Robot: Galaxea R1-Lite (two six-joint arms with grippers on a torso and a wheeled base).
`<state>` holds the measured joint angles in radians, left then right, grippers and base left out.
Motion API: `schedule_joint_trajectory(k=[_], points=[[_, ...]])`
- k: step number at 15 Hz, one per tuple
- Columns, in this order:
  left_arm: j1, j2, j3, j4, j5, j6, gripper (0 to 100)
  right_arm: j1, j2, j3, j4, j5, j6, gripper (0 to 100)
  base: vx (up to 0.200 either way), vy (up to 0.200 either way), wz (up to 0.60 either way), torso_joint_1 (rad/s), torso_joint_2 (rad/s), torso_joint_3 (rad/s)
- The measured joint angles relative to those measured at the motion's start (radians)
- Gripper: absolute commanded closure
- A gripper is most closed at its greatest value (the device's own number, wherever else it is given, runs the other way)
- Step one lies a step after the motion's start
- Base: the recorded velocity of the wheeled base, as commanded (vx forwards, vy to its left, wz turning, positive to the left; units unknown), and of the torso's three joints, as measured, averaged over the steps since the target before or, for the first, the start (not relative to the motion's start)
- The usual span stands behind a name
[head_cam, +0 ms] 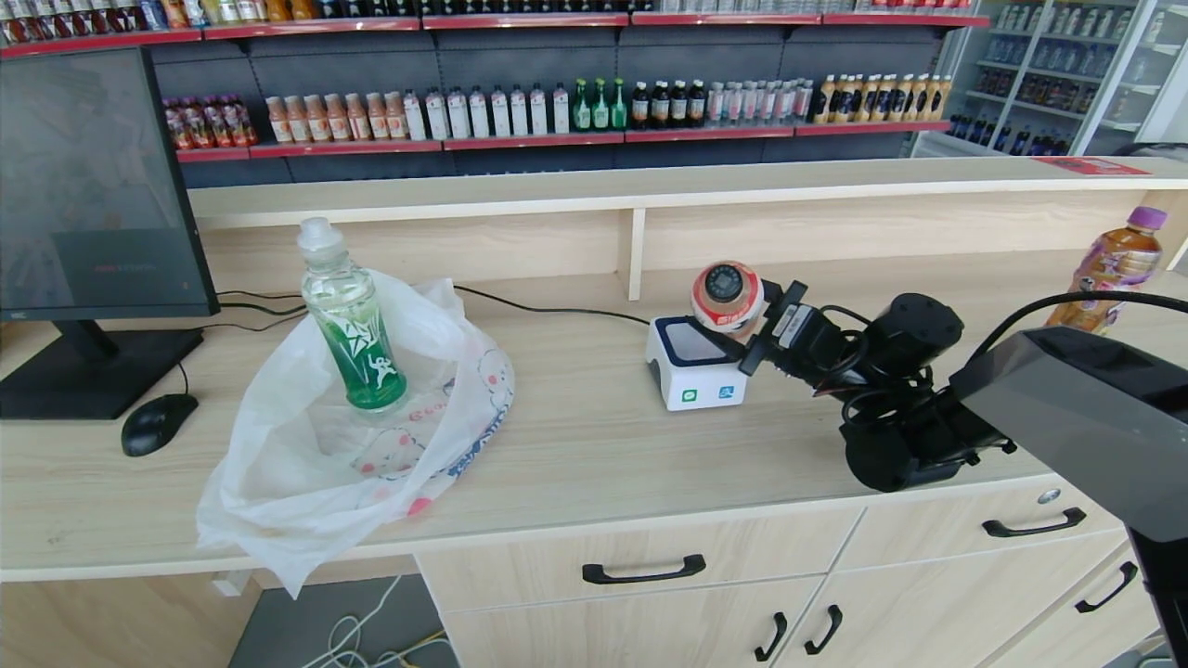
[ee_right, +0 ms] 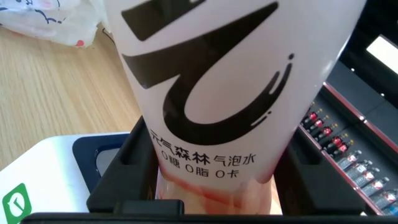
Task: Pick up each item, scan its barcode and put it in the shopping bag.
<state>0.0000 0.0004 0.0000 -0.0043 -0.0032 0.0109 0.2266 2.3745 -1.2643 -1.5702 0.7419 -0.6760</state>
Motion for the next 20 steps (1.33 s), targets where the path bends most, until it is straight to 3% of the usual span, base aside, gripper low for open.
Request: schedule_joint_trajectory(k=[12,20], points=[[-0.001,0.000,0.000,0.000,0.000,0.000,0,0.003,-0.060,0.042,0.008,-0.043,0.010,100,0.000,0.000,0.00,0.000,0.00,0.000],[-0.001,0.000,0.000,0.001,0.000,-0.001,0,0.007,-0.292,0.240,0.001,-0.153,0.068,100,0.000,0.000,0.00,0.000,0.00,0.000]])
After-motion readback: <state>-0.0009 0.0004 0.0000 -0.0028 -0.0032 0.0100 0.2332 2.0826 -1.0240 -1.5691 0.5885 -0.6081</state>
